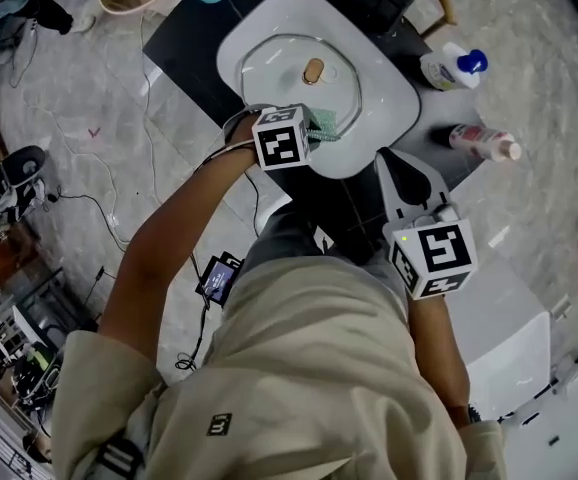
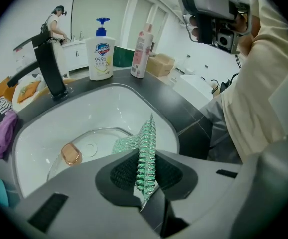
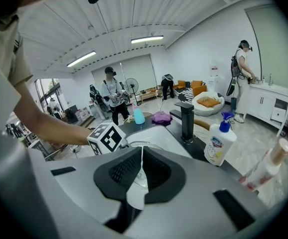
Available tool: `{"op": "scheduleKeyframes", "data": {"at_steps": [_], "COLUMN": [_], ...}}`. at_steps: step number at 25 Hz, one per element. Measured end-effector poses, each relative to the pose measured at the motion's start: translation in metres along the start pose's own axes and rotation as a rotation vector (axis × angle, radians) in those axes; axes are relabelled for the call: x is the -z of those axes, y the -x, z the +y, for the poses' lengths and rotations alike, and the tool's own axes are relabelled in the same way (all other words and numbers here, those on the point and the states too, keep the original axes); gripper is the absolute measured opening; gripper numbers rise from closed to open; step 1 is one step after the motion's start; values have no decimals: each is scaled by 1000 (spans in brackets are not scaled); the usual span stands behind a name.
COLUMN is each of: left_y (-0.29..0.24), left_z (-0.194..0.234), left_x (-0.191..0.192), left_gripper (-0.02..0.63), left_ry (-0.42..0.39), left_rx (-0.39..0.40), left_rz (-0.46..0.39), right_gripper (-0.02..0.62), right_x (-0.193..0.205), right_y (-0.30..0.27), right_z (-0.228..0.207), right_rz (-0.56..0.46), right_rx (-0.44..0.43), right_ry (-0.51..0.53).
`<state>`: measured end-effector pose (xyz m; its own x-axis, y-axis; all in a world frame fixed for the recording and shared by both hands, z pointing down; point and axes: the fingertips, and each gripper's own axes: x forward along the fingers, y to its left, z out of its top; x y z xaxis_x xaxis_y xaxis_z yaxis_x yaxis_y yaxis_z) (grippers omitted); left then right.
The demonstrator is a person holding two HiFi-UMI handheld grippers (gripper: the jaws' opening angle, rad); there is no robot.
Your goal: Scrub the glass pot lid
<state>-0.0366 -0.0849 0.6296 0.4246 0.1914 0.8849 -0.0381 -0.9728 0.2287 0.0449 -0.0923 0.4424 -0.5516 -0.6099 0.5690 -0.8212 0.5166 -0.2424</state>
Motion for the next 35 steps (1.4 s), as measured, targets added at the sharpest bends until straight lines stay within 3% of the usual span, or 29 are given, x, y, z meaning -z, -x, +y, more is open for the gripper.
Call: {"op": "scheduleKeyframes", "data": {"at_steps": [12,19,24,29,33,35], "left_y": [83,163,228,297,346,367], "left_z": [-3,-7,-23,-37,-49,-55], "left_x": [-25,-37,-52,-70,-79,-78], "left_gripper": [83,83,83,84,86,86], "left_ry": [60,172,149,81,103,156], "left_rx": [-126,-264,-361,-516,-634,-666], "left_rz": [-177,-409,-543,-678,-806,-868], "right_gripper": [26,26,26,25,25,23], "right_x": [-40,-71,-94,-121,-139,-145], "right_y": [23,41,57,79,98,107], "right_z": [7,10,16,26,37,47], "right_rz": [-67,-133,-199,-275,-330,-349], "right_rx": [42,81,98,109,111,105], "right_ry": [57,86,102,126,168,213]}}
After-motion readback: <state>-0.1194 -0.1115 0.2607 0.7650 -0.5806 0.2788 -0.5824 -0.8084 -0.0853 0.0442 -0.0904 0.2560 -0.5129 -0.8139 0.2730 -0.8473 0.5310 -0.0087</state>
